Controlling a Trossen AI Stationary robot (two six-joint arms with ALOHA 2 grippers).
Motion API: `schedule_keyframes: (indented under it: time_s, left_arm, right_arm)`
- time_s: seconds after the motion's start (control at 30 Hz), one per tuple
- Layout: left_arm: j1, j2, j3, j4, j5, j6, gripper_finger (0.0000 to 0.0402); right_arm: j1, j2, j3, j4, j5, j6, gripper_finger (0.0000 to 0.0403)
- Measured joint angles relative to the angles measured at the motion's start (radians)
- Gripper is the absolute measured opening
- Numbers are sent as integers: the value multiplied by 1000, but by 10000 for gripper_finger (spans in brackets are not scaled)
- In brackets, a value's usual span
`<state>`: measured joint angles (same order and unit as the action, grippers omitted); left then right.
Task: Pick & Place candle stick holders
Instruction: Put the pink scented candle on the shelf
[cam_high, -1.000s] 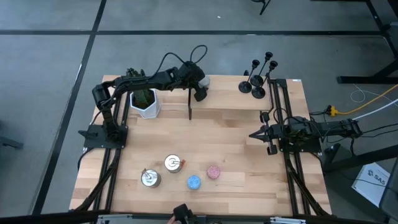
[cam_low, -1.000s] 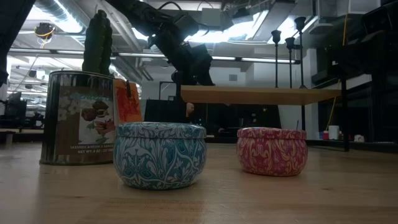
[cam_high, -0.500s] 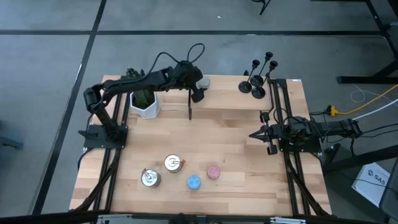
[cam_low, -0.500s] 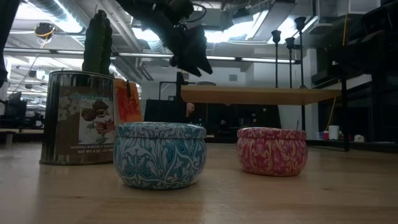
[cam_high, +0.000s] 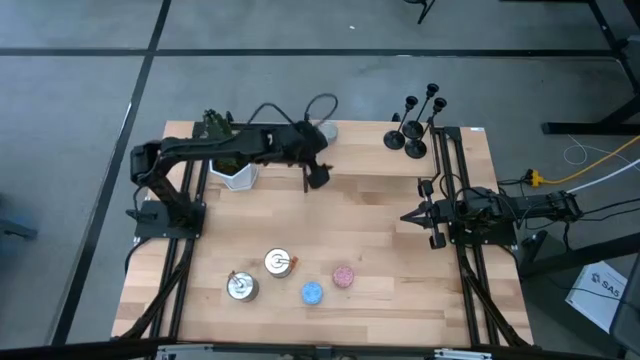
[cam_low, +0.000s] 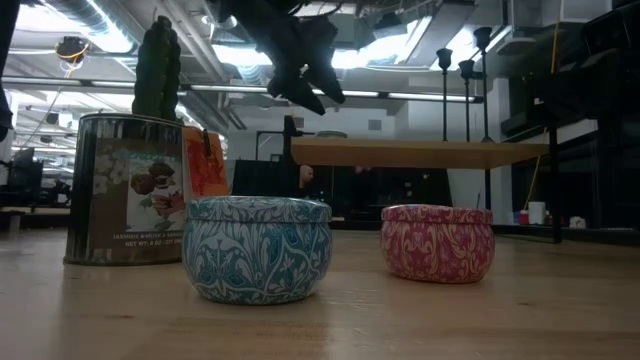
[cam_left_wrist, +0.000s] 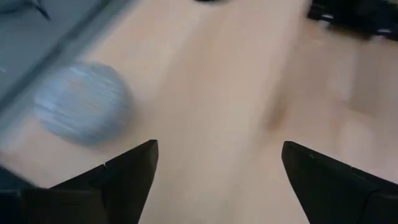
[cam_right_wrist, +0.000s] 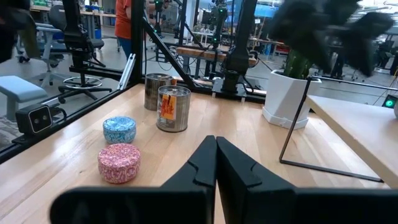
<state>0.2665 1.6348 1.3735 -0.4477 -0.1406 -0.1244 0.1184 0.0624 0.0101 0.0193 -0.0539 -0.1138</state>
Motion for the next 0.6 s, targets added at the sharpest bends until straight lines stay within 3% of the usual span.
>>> schedule_keyframes:
  time_s: [0.2,0.6]
  left_arm:
    - [-176,1,-45,17,-50,-130,331]
    - [-475,1,-58,51,-77,-134,331]
  right_arm:
    - [0,0,0,0,0,0,11]
    - [0,0,0,0,0,0,11]
